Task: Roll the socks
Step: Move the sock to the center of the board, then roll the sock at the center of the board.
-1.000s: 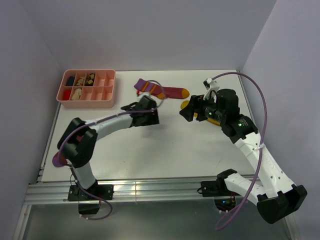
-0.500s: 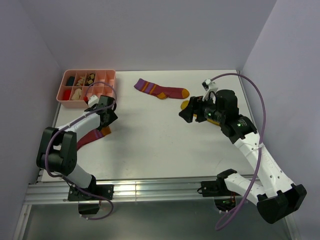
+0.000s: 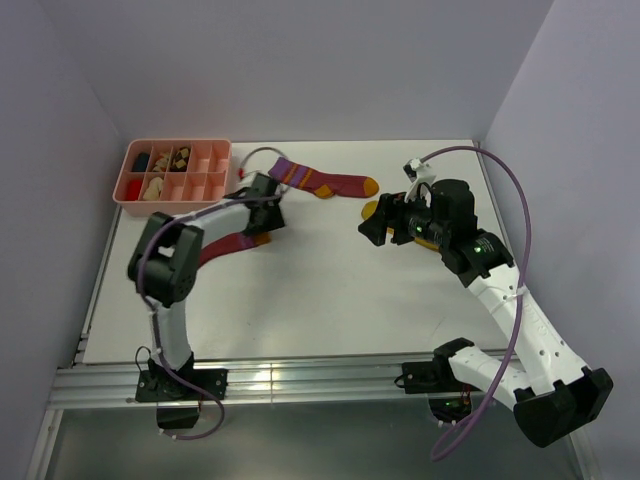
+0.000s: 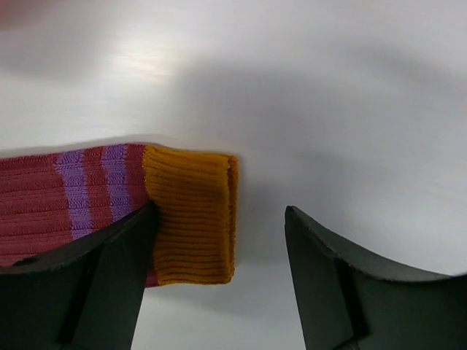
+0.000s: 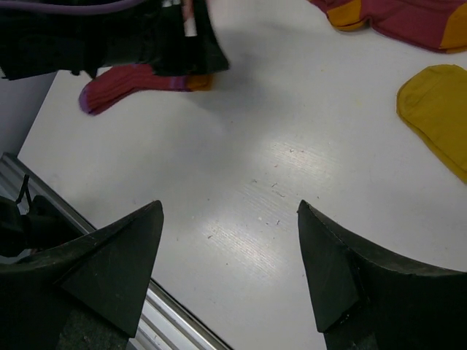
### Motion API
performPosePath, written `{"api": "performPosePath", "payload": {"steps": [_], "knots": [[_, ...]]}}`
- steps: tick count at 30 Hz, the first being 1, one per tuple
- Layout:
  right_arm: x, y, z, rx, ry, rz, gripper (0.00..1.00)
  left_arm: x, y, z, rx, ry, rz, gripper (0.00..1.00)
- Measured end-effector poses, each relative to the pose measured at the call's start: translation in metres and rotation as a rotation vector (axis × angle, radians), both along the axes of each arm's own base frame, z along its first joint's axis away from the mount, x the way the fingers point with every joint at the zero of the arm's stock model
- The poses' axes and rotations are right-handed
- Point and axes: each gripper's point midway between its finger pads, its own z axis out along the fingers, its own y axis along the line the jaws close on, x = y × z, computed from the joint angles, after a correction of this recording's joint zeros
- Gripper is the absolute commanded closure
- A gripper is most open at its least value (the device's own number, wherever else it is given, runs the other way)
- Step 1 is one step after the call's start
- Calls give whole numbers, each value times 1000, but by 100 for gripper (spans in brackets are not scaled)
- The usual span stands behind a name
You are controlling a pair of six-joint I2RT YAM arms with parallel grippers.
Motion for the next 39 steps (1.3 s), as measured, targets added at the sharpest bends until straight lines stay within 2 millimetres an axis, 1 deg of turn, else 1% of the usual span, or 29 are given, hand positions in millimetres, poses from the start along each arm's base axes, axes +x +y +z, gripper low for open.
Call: {"api": "performPosePath", "payload": {"steps": [1,2,3,4,5,6,7,8,9,11,12,13,15,17,18,20,23,25,27,29,30,33,35,36,38,39], "knots": [[0,0,0,-2,0,-1,19,6,-30,2,-15,-7,-77,25],[0,0,-1,-4,1,-1,19,11,-68,4,-39,-18,-168,25],[0,-1,-1,-5,2,-1,19,11,-106,5,-58,-28,-264,25],[0,-1,-1,-6,4,-2,19,7,-140,7,-74,-33,-352,25],[0,-1,-2,-8,5,-4,19,-5,-183,9,-105,-35,-466,25],[0,-1,-2,-9,6,-6,19,-19,-212,10,-125,-31,-557,25],[1,-2,-3,-11,7,-8,19,-38,-242,11,-148,-21,-654,25],[0,-2,-3,-13,9,-8,19,-60,-265,13,-168,-8,-746,25],[1,-2,-3,-15,8,-10,19,-83,-283,13,-181,11,-829,25],[1,-3,-4,-17,8,-11,19,-124,-304,13,-199,48,-971,24],[1,-3,-4,-17,8,-12,19,-137,-306,13,-205,57,-1009,24],[1,-3,-4,-18,8,-12,19,-148,-302,13,-203,70,-1037,24],[0,-1,-3,-11,10,2,19,-159,-283,13,-186,95,-1039,24],[0,-1,-4,-13,13,0,19,-159,-257,14,-161,116,-1003,24],[1,-1,-6,-14,19,0,19,-157,-247,16,-158,120,-983,24],[3,0,-9,-16,28,-1,19,-143,-230,20,-167,115,-931,25],[6,1,-14,-20,48,-1,21,-115,-210,26,-180,90,-849,25],[9,3,-19,-22,66,-1,26,-100,-199,30,-185,70,-808,25],[13,5,-24,-22,88,-4,30,-98,-192,32,-186,62,-792,26],[19,8,-31,-19,112,-11,35,-105,-190,30,-195,64,-789,27],[23,9,-36,-19,126,-16,41,-110,-190,27,-199,72,-789,27],[34,12,-54,-27,182,-33,52,-124,-182,16,-210,104,-764,30],[43,16,-73,-45,228,-44,53,-131,-174,12,-219,118,-733,30],[46,17,-81,-55,245,-47,53,-132,-167,12,-226,120,-704,30],[53,21,-107,-96,297,-55,54,-128,-150,17,-247,108,-644,27],[55,24,-117,-114,315,-53,54,-121,-137,22,-261,93,-596,25]]}}
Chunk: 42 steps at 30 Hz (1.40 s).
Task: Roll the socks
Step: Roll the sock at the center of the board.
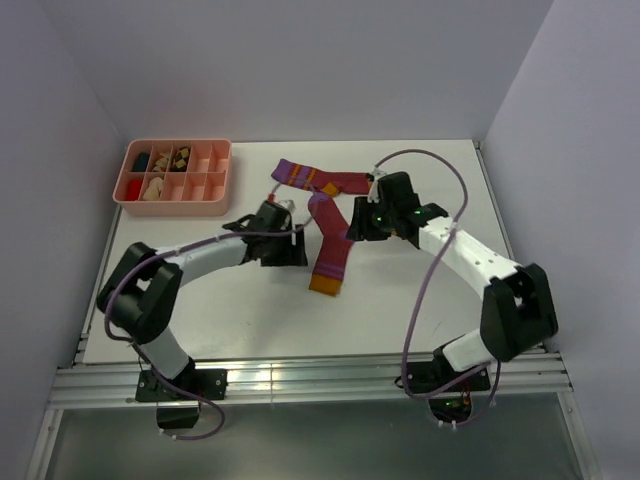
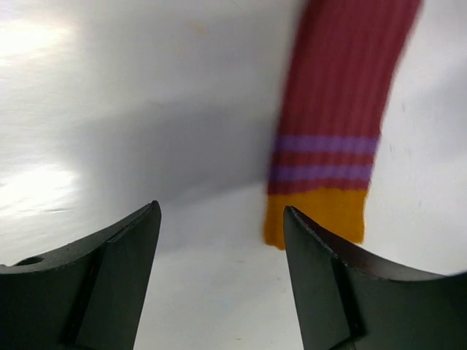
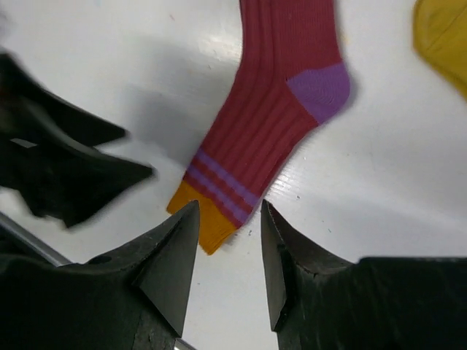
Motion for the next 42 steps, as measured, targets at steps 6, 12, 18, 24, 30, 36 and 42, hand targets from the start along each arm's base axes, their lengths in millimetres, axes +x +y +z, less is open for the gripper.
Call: {"api": "performPosePath", "payload": {"steps": [6,12,18,24,30,36,42], "knots": [[0,33,-61,-130,98,80,54,54,70,45,-43,-132,237,17],[7,63,-100,-224,123,165,54,63,100,73,-57,-224,279,17],[14,88,-123,-308,122,274,54,52,128,79,-32,-278,231,18],[11,121,-118,-301,78,387,54,34,118,97,-68,-360,72,19],[10,116,-78,-302,-19,369,47,29,101,102,-119,-387,-36,20],[3,77,24,-225,-263,212,36,15,63,88,-127,-374,-180,18],[-11,7,81,-109,-429,-44,11,3,27,69,-86,-332,-334,22]]}}
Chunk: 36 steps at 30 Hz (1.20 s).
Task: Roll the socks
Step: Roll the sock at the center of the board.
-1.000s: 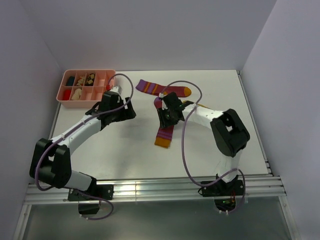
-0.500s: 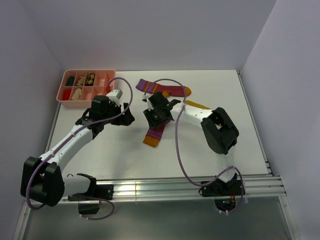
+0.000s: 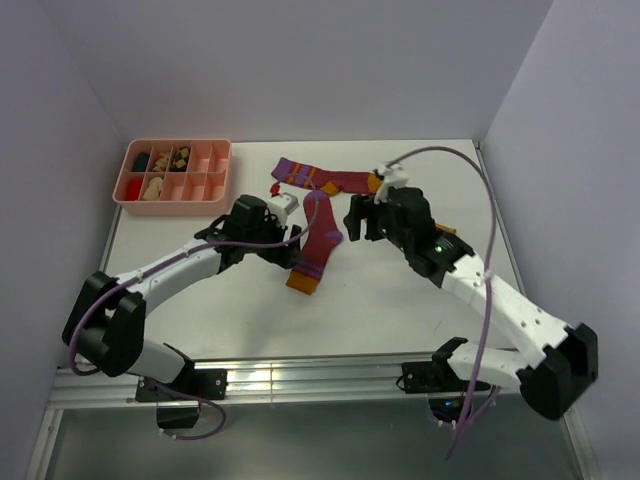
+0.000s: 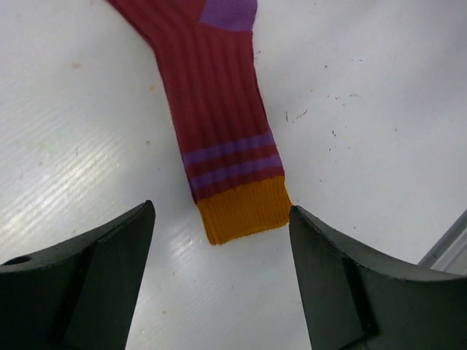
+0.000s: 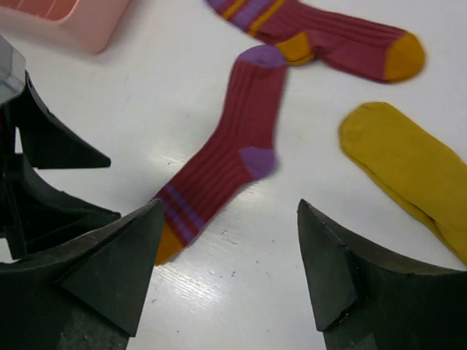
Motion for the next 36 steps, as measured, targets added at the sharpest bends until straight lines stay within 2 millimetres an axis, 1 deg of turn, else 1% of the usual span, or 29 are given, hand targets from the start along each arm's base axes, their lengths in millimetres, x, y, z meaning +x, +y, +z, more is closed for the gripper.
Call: {"api": "performPosePath", "payload": {"steps": [1,3,5,7,10,12,14,16,18,21,22,25,26,27,29,31,34,36], "knots": [[-2,-8,2,18,-19,-25,4,1,-7,-3,21,-4,-21,23],[-11,-24,2,69,-35,-82,4,3,-17,-8,43,-8,-46,25],[-17,-32,-2,102,-28,-115,4,3,-23,-19,62,6,-55,28],[-20,-38,-7,131,-11,-151,4,4,-22,-40,98,45,-36,30],[-25,-42,-21,163,32,-194,5,3,-16,-72,143,130,19,34],[-30,-45,-30,174,61,-213,5,2,-16,-87,145,184,56,37],[-34,-49,-37,177,85,-239,5,5,-24,-81,100,192,78,38],[-37,-53,-38,178,94,-261,5,0,-33,-84,82,225,82,38],[-37,-58,-37,176,90,-279,5,-3,-48,-83,61,243,63,38],[-36,-65,-35,173,84,-302,5,-16,-83,-81,36,256,-13,37],[-36,-68,-34,173,86,-308,5,-23,-95,-81,37,257,-48,38],[-32,-75,-28,175,82,-329,6,-43,-119,-75,42,235,-135,38],[-32,-77,-26,177,77,-333,6,-47,-125,-72,43,218,-160,38],[-32,-79,-25,176,73,-336,6,-47,-129,-68,44,196,-173,38],[-35,-82,-22,177,66,-334,6,-34,-132,-59,55,133,-170,39],[-39,-83,-16,184,50,-323,6,-13,-134,-46,52,67,-142,40],[-43,-85,-10,192,33,-311,6,26,-139,-17,13,-25,-88,41],[-45,-85,-8,195,29,-307,6,55,-143,-2,-19,-76,-55,40]]}}
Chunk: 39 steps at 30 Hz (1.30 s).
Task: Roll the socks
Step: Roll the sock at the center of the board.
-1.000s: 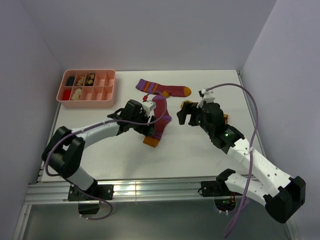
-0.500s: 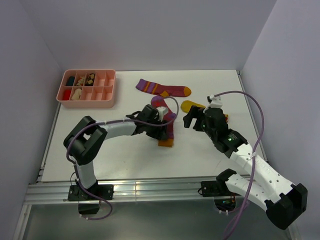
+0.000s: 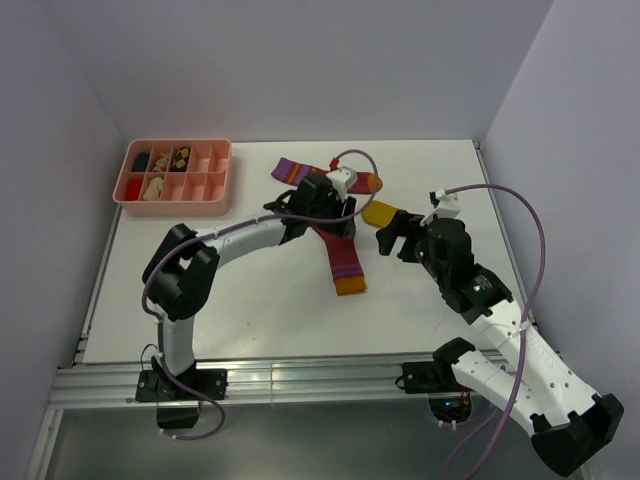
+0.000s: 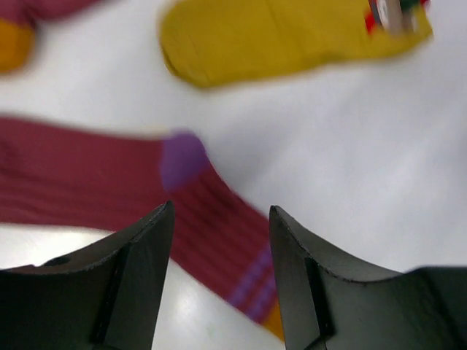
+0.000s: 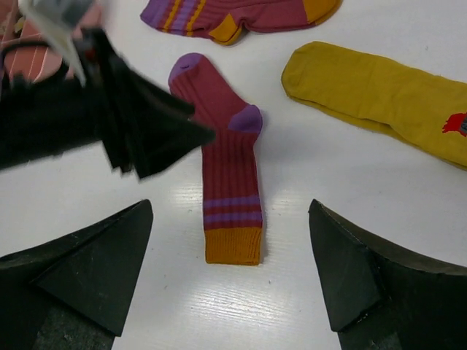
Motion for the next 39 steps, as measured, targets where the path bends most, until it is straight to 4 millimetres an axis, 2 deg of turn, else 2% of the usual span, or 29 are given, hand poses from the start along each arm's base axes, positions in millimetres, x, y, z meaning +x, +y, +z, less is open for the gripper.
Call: {"api": "performPosePath", "payload": {"steps": [3,5,7,12,20,23,27,30,32,34,37,39], "knots": [[-1,1,1,5,-2,6,6,45,-4,8,-38,-44,50,41],[-2,1,1,5,1,7,6,68,-2,-1,-31,-44,79,41],[-3,0,0,3,6,9,6,83,4,-19,-12,-27,106,41],[-8,-1,-2,1,13,13,6,94,27,-73,65,57,156,41],[-9,4,-7,6,35,35,6,111,60,-79,41,54,294,42],[-8,5,-12,1,49,39,6,104,92,-79,36,89,420,42],[-9,6,-26,-8,84,44,6,83,140,-79,60,148,584,39],[-9,8,-36,-14,116,48,6,67,155,-73,97,177,628,34],[-8,9,-40,-10,131,44,6,59,150,-62,105,166,612,31],[-8,9,-42,-2,140,34,6,51,138,-46,111,122,567,30],[-6,6,-43,21,150,-1,3,30,102,-16,112,17,446,30],[-4,-2,-45,35,161,-52,0,6,69,-2,111,-50,339,32]]}}
